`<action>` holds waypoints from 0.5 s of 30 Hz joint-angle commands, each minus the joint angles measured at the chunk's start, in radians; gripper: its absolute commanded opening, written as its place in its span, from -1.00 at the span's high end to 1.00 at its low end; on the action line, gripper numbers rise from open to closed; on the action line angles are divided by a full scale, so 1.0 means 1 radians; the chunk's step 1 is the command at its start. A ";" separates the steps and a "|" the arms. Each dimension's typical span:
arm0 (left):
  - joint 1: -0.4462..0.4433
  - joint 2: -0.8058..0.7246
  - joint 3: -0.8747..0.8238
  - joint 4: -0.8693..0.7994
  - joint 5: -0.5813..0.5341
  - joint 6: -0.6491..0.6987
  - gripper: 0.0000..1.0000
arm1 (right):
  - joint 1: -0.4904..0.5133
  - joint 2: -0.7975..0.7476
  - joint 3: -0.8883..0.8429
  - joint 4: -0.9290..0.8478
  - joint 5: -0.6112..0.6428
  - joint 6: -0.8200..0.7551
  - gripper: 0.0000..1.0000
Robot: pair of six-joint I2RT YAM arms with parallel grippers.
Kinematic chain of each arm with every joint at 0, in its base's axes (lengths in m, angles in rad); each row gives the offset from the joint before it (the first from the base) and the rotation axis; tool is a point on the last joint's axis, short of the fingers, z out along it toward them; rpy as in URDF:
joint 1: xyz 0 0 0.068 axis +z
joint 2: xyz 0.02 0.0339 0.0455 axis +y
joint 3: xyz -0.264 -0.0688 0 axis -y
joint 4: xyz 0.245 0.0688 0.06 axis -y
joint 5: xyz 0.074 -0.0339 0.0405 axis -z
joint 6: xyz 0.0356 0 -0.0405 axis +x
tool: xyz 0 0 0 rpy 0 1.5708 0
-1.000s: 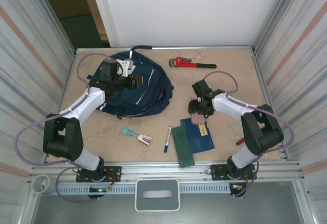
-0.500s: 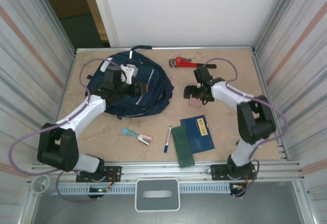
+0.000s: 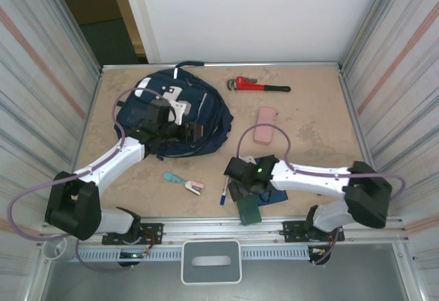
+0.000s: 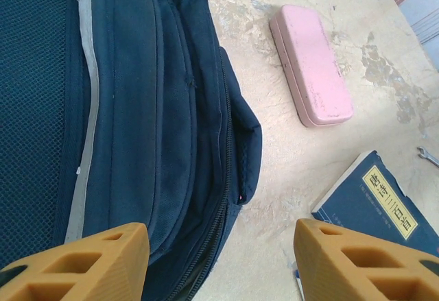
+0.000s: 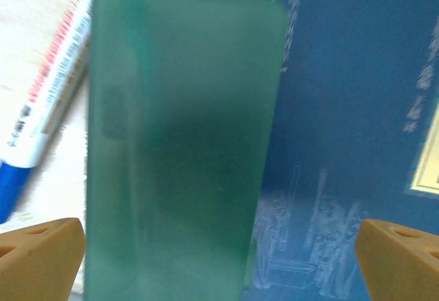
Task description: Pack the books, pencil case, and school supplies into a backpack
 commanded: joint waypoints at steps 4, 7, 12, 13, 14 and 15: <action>0.000 -0.046 -0.009 -0.013 -0.034 0.026 -0.18 | 0.007 0.136 0.047 0.033 0.051 0.059 -0.94; 0.000 -0.056 -0.016 -0.019 -0.048 0.034 -0.19 | -0.004 0.163 0.074 0.077 0.034 0.025 -0.64; 0.005 -0.074 -0.023 -0.027 -0.078 0.044 -0.20 | -0.038 0.235 0.137 0.148 -0.012 -0.032 -0.30; 0.008 -0.076 -0.025 -0.030 -0.077 0.047 -0.20 | -0.045 0.248 0.151 0.163 -0.021 -0.043 -0.22; 0.013 -0.078 -0.027 -0.030 -0.077 0.049 -0.20 | -0.055 0.258 0.162 0.181 -0.037 -0.053 -0.14; 0.017 -0.078 -0.028 -0.031 -0.078 0.049 -0.20 | -0.065 0.265 0.171 0.201 -0.054 -0.060 -0.07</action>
